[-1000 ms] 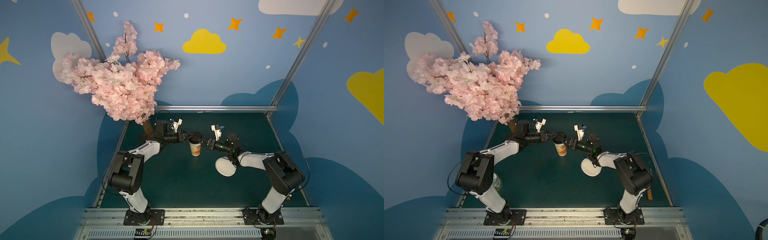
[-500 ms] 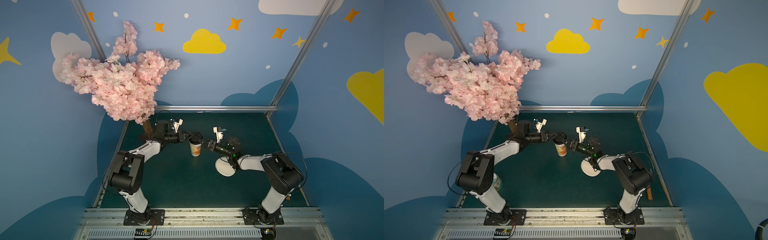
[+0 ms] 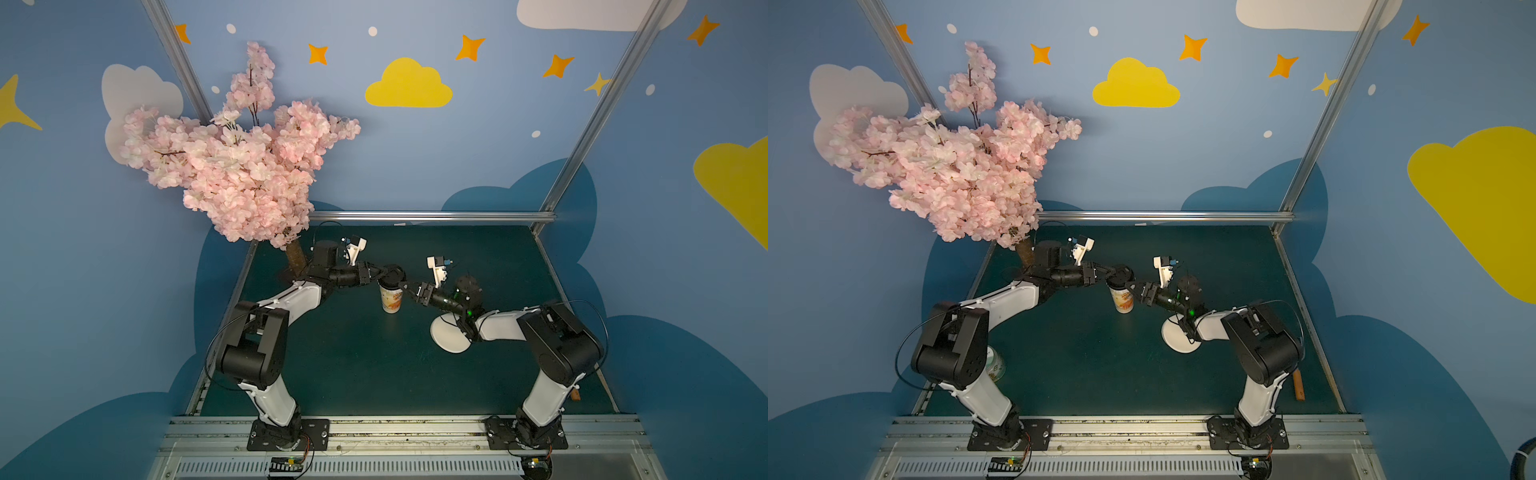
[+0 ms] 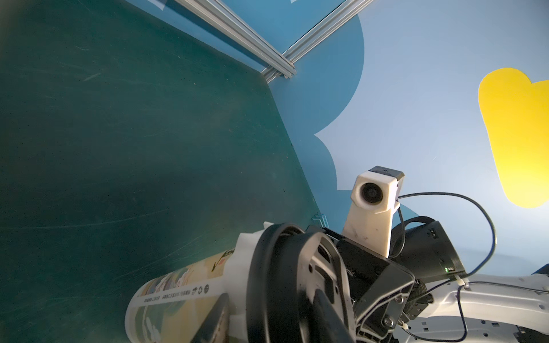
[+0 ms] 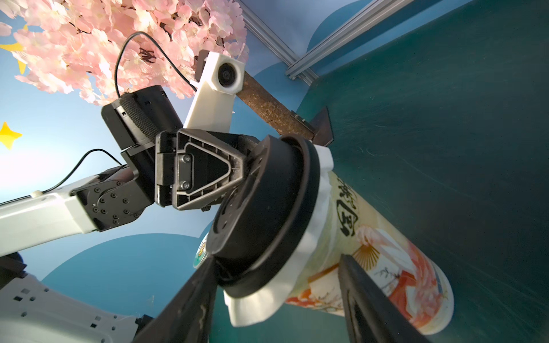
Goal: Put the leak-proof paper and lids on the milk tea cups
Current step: Secure the cup lid on the cup.
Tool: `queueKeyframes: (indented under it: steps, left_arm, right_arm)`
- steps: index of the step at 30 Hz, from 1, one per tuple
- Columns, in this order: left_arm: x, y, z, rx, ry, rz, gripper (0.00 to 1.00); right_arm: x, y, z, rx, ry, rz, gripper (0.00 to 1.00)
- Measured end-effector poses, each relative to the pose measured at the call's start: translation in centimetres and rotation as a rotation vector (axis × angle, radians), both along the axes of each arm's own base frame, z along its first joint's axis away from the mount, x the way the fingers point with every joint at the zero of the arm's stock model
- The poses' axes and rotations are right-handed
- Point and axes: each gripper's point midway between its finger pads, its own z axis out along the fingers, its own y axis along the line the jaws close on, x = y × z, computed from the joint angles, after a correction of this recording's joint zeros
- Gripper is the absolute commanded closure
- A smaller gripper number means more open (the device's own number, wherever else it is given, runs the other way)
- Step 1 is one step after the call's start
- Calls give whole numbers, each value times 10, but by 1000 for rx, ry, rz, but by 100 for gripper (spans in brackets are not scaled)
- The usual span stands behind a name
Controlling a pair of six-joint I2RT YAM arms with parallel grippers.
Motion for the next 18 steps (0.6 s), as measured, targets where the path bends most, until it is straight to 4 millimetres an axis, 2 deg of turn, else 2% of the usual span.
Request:
queueKeyframes:
  steps: [6, 18]
  left_arm:
    - [4, 5, 0, 3, -4, 17, 59]
    - [4, 5, 1, 2, -5, 15, 59]
  right_arm:
    - [5, 4, 2, -22, 70, 1, 40]
    - [-3, 0, -9, -138, 241, -108, 37]
